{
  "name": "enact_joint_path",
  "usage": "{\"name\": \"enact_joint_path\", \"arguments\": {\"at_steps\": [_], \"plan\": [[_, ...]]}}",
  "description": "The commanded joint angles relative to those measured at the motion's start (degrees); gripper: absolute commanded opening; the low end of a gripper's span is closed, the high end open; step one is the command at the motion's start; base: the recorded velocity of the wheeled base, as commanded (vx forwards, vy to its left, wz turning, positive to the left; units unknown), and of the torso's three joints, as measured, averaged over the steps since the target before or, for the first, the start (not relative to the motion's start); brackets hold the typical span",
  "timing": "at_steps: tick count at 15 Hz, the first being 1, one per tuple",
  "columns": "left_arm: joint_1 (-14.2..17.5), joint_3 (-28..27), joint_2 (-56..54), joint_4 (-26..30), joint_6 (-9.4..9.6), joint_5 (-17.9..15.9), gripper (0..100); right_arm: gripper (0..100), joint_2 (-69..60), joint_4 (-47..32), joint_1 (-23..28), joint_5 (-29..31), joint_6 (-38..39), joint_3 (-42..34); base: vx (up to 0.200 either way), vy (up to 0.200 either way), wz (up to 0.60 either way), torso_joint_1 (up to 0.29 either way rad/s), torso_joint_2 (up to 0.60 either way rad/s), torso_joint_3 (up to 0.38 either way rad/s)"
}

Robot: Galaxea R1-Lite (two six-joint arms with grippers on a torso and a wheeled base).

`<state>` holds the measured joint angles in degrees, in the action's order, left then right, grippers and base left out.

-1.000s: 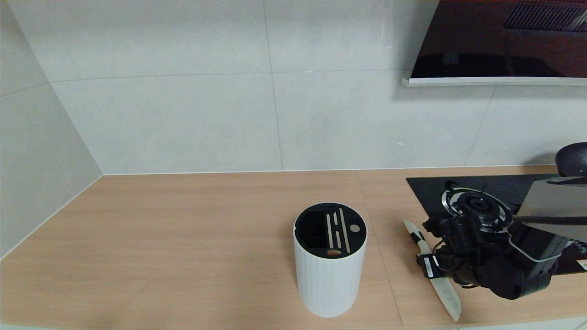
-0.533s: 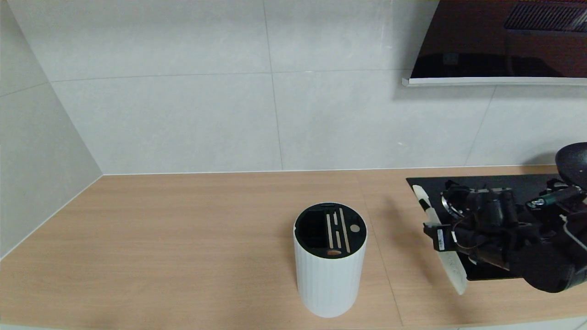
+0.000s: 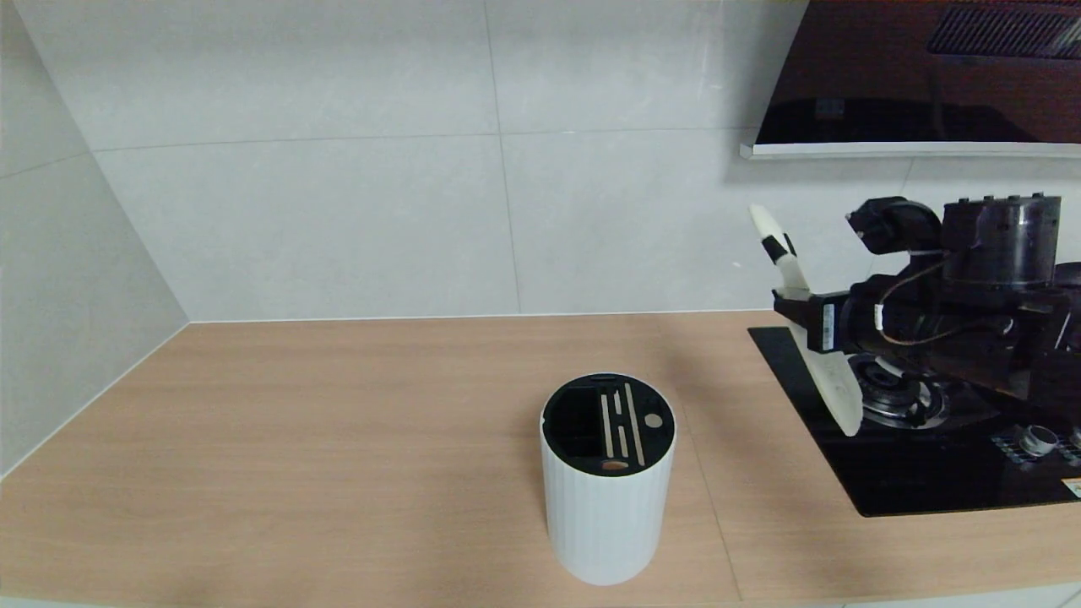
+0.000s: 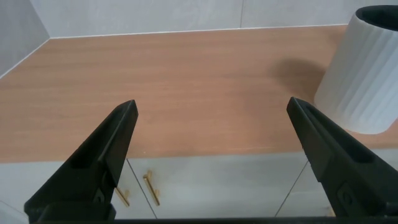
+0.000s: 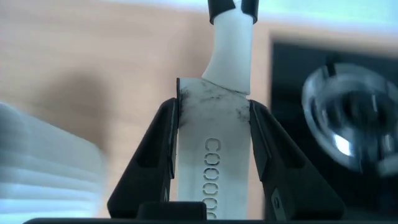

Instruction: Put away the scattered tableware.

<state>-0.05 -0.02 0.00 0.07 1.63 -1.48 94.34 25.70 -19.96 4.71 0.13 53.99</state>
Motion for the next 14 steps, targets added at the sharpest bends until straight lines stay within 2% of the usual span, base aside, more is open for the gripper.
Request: {"name": "enact_joint_path", "arguments": {"at_steps": [1,2,3,7,8,9,10,11,13,14], "plan": [[-0.13,-1.03,0.35,0.10,0.39,-1.43,100,0,-3.20,-1.44,-5.00,-0.14,0.13,4.28,0.000,0.000,0.00,0.000,0.00,0.000],[-1.36,-8.06,5.98,1.86,0.30,-9.77,100,0,-3.55,-1.35,-7.99,-0.05,0.13,5.16,0.000,0.000,0.00,0.000,0.00,0.000],[-1.80,-14.39,12.74,2.92,0.21,-13.64,100,0,-3.90,-1.26,-9.22,-0.05,0.22,5.16,0.000,0.000,0.00,0.000,0.00,0.000],[-2.24,-38.03,46.32,2.92,0.04,-22.08,100,0,-6.10,-1.62,-15.73,0.39,3.38,4.19,0.000,0.000,0.00,0.000,0.00,0.000],[-3.82,-42.16,52.47,2.74,-1.19,-23.31,100,0,-6.10,-1.62,-17.05,0.39,4.26,4.02,0.000,0.000,0.00,0.000,0.00,0.000],[-8.13,-45.68,59.06,2.04,-4.27,-23.66,100,0,-6.01,-1.62,-18.28,0.48,4.52,4.02,0.000,0.000,0.00,0.000,0.00,0.000],[-12.70,-46.91,64.16,-0.78,-8.49,-23.66,100,0,-5.84,-1.62,-19.42,0.57,4.52,3.93,0.000,0.000,0.00,0.000,0.00,0.000],[-16.39,-46.21,67.41,-5.26,-11.92,-23.40,100,0,-5.57,-1.62,-20.56,0.83,4.61,3.66,0.000,0.000,0.00,0.000,0.00,0.000],[-20.61,-42.78,69.79,-12.11,-15.17,-23.31,100,0,-5.57,-1.44,-21.00,0.92,4.61,3.40,0.000,0.000,0.00,0.000,0.00,0.000],[-22.71,-40.05,72.16,-20.55,-20.09,-23.31,100,0,-5.66,-1.44,-22.93,1.01,4.61,2.96,0.000,0.000,0.00,0.000,0.00,0.000]]}}
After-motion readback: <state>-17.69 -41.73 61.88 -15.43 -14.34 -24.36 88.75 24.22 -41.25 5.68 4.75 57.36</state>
